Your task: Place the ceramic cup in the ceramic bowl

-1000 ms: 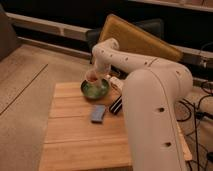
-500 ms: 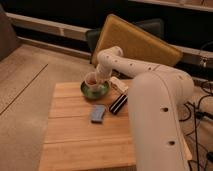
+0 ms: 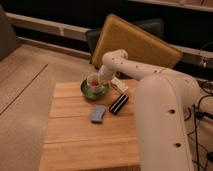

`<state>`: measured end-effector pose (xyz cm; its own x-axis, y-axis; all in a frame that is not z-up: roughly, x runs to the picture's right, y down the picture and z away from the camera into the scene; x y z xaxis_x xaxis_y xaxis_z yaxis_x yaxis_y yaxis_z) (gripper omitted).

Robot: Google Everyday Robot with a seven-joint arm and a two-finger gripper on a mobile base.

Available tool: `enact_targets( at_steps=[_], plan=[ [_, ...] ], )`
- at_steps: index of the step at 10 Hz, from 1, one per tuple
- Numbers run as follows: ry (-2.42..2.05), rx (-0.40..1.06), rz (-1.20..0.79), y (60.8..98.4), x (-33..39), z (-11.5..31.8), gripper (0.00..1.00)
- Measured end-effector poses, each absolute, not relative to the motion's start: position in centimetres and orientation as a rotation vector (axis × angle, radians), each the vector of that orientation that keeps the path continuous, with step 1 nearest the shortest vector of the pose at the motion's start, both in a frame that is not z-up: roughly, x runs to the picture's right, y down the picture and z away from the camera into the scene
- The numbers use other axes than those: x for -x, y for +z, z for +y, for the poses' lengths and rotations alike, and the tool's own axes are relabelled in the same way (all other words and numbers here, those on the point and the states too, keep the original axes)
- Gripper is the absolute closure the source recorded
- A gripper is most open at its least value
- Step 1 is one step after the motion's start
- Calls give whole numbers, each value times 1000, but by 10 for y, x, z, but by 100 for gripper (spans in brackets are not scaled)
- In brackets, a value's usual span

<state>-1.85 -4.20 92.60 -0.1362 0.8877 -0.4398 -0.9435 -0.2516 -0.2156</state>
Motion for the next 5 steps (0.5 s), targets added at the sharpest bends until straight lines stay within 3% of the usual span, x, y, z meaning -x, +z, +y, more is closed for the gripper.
enact_targets(
  at_steps=[3,5],
  plan=[
    [1750,582,119,927,16,-42,21],
    [1756,585,112,927,15,-43,20]
  ],
)
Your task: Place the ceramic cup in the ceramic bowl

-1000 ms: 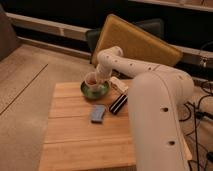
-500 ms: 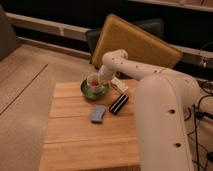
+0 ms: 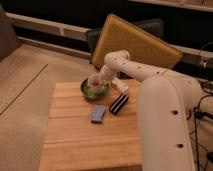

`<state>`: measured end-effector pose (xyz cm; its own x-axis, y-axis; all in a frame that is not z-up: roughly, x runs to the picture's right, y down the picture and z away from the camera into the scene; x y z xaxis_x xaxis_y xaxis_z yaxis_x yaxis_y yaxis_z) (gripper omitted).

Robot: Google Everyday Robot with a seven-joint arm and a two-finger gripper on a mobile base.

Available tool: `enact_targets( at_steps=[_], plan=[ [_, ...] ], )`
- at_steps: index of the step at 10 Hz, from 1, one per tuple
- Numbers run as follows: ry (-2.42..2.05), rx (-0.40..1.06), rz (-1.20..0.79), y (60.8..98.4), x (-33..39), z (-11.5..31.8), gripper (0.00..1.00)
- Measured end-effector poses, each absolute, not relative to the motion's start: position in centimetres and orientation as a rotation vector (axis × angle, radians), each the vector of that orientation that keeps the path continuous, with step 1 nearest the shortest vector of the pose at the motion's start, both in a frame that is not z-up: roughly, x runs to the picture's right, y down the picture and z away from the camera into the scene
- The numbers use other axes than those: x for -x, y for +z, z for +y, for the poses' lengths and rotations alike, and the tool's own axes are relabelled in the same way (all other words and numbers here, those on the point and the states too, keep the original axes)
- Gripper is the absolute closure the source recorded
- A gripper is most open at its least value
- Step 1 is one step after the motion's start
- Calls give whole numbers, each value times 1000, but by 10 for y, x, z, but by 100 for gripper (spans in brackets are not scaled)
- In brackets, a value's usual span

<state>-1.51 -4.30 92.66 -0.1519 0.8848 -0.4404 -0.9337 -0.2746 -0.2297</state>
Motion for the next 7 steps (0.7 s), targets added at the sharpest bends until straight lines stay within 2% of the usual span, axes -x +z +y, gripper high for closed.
enact_targets(
  at_steps=[4,7],
  plan=[
    [1752,585,100,925,16,-48,20],
    [1718,543,83,911,19,-73,20]
  ],
)
